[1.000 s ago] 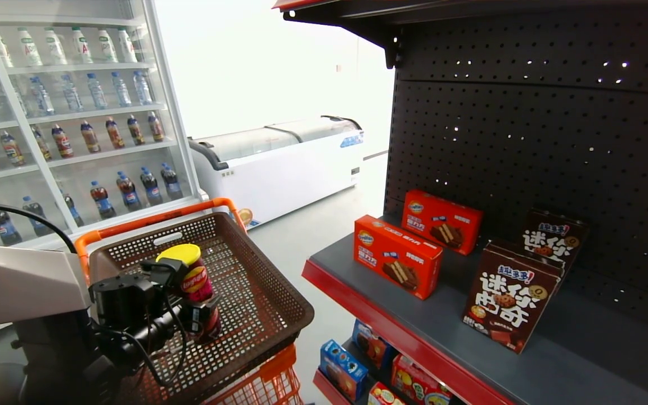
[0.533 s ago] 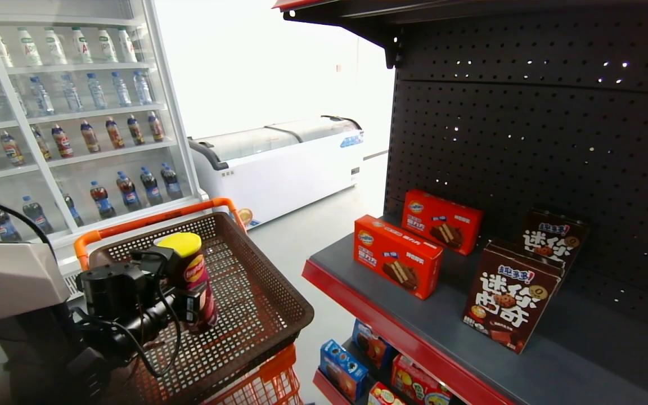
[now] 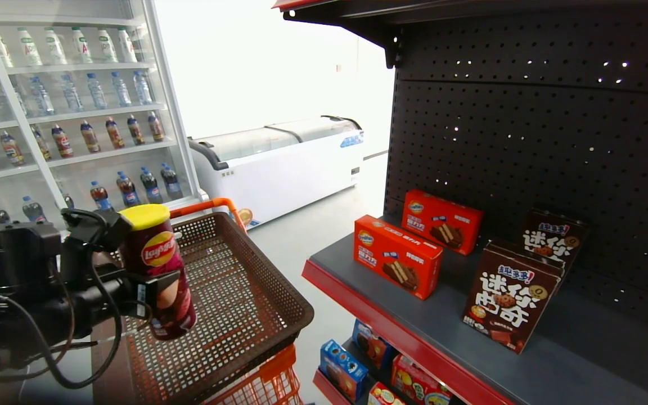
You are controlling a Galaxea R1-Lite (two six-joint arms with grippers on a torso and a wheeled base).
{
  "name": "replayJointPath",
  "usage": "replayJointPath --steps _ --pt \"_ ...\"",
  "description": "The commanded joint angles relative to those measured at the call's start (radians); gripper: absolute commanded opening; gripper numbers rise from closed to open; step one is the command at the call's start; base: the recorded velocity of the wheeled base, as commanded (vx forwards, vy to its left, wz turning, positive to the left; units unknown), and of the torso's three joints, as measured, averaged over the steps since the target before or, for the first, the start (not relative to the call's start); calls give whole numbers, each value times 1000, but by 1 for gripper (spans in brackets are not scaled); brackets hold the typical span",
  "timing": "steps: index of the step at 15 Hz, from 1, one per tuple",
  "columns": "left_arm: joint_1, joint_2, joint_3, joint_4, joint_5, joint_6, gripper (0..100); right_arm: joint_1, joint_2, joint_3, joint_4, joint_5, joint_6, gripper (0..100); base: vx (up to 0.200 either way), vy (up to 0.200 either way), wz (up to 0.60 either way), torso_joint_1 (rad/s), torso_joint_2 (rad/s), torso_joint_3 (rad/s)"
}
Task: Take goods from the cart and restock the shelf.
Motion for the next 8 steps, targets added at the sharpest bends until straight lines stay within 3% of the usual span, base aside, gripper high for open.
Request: replayJointPath --steps 1,3,5,7,8 --pt "6 -289 -6 188 2 -5 0 0 0 0 0 0 0 100 0 0 0 0 0 0" --pt "-4 -437 -16 365 -7 -13 0 0 0 0 0 0 0 100 0 0 0 0 0 0" --pt "-52 -550 2 500 -9 -25 0 0 0 0 0 0 0 100 0 0 0 0 0 0" --pt "-63 -622 37 523 1 -36 0 0 0 0 0 0 0 100 0 0 0 0 0 0" --pt "-110 -630 30 520 -18 -36 0 0 0 0 0 0 -1 100 0 0 0 0 0 0"
